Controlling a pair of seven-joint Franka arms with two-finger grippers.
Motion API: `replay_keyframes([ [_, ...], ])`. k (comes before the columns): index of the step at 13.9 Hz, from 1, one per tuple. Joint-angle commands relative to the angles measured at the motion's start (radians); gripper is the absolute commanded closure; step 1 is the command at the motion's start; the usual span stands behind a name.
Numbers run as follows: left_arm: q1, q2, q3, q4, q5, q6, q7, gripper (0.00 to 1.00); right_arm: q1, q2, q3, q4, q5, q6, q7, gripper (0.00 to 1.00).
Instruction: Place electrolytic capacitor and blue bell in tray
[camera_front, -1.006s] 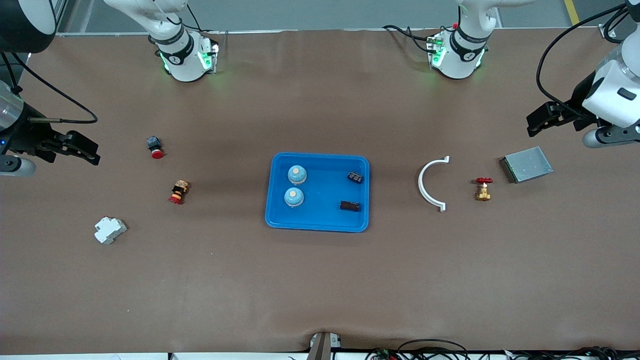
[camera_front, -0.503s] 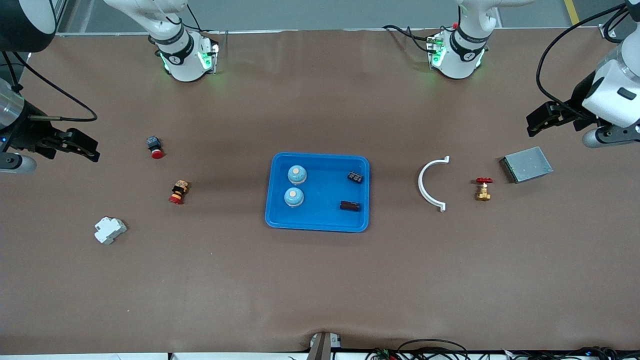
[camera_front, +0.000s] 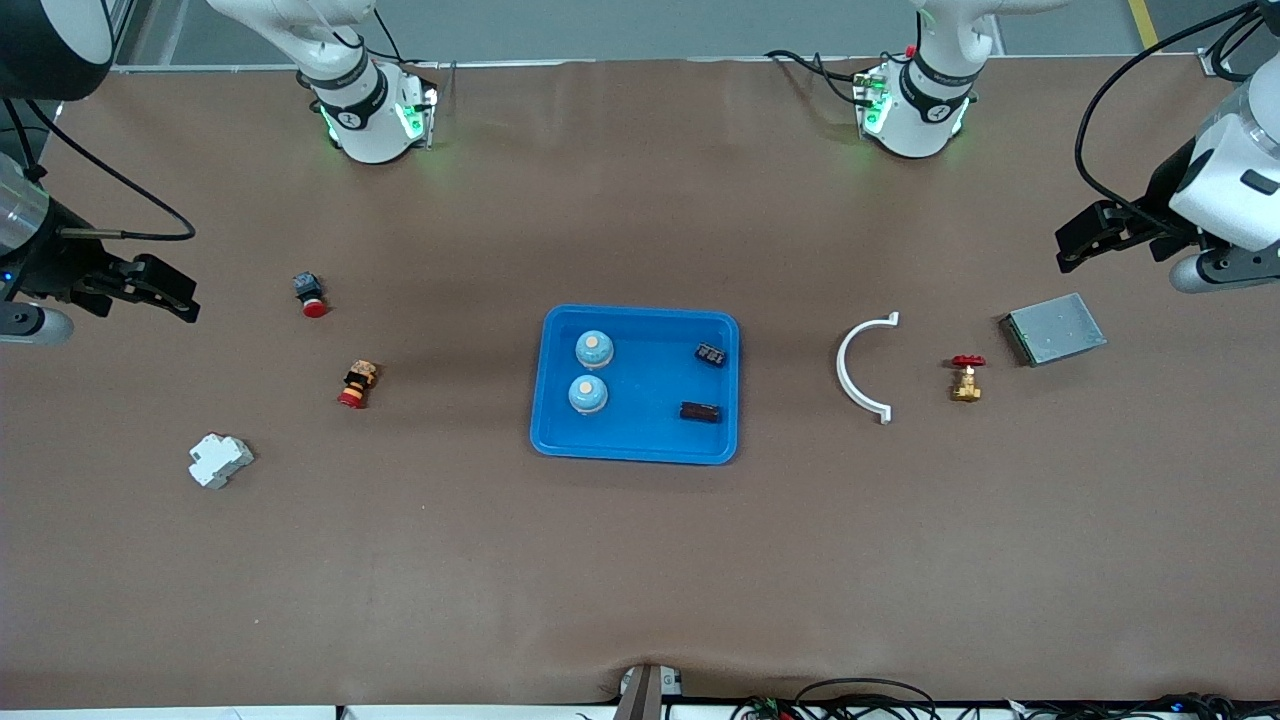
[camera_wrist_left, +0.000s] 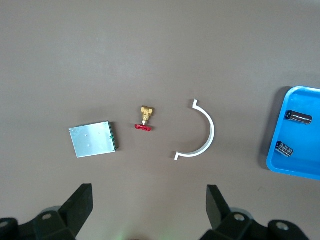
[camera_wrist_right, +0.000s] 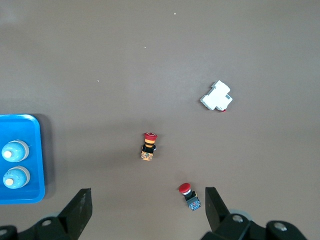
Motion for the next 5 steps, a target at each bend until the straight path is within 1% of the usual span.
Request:
replay_keyframes([
  [1, 0.002, -0.002, -0.001, 0.009, -0.02, -0.004, 0.016, 0.0, 0.034, -0.029, -0.037, -0.028, -0.012, 0.01, -0.002, 0.0],
  [4, 0.006, -0.002, 0.001, 0.009, -0.022, -0.004, 0.019, 0.0, 0.051, -0.029, -0.047, -0.029, -0.013, 0.01, -0.002, 0.0],
  [5, 0.006, -0.002, -0.001, 0.009, -0.022, -0.005, 0.017, 0.0, 0.067, -0.029, -0.067, -0.028, -0.014, 0.01, -0.002, 0.0],
])
